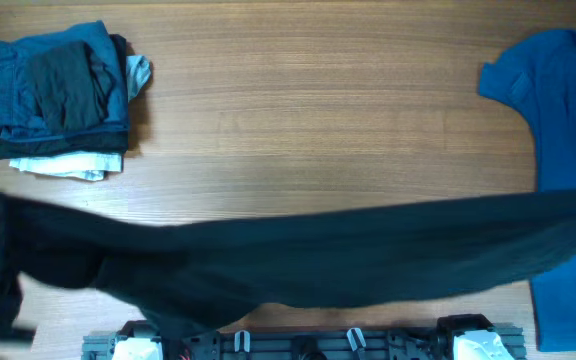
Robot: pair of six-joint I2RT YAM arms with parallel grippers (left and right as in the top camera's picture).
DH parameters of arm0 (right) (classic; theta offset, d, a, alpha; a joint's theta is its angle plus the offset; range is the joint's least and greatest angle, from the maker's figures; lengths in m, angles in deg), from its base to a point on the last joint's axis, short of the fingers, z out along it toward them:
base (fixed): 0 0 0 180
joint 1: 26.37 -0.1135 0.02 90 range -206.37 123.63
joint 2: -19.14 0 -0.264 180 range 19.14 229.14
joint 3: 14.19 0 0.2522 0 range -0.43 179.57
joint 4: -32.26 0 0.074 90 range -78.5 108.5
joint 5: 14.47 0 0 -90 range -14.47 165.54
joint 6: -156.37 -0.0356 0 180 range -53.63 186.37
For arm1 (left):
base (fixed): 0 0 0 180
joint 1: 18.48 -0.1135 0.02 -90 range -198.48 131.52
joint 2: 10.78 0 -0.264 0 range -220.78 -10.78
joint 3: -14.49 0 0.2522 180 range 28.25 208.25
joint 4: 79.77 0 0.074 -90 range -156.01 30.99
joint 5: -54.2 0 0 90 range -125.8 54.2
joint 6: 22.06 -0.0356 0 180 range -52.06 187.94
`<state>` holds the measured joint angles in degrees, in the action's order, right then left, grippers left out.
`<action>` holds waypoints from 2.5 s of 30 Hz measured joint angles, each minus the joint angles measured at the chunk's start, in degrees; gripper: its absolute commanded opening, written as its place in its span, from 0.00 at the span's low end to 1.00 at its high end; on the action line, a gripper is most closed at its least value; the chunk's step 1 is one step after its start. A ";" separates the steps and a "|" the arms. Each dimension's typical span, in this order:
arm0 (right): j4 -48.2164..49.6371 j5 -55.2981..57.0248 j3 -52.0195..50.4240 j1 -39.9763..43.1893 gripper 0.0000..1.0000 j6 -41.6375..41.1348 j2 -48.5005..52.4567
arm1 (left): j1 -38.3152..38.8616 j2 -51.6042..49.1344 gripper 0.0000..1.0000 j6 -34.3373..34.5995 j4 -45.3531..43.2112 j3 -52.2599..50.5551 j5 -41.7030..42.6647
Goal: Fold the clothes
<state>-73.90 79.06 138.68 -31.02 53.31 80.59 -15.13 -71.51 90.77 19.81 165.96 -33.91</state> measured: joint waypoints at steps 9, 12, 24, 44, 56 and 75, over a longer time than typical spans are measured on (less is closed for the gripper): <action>-0.09 -0.74 -18.38 0.00 0.04 -2.56 5.18 | 0.00 -21.11 0.04 0.15 1.84 0.13 -0.39; 1.77 1.55 -21.94 -0.07 0.04 -3.02 12.22 | 0.00 -30.80 0.04 0.15 1.51 0.02 -0.39; 32.41 7.56 -24.65 1.16 0.04 -2.62 53.64 | 0.00 -65.40 0.04 0.15 -18.49 -0.31 2.97; 58.36 2.71 -25.83 7.63 0.75 12.59 70.20 | 1.62 -74.79 0.81 -4.35 -44.85 -0.76 11.96; 47.58 -8.52 -23.89 7.58 0.04 14.03 59.89 | -5.81 -70.60 0.04 -5.20 -25.70 -0.13 8.70; 56.04 -12.52 -24.35 7.61 0.04 16.39 76.00 | -4.87 -73.59 0.04 -5.22 -18.97 -8.13 8.66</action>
<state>-17.86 66.54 114.33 -23.41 69.70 156.58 -20.00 -145.11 85.55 0.84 157.83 -25.25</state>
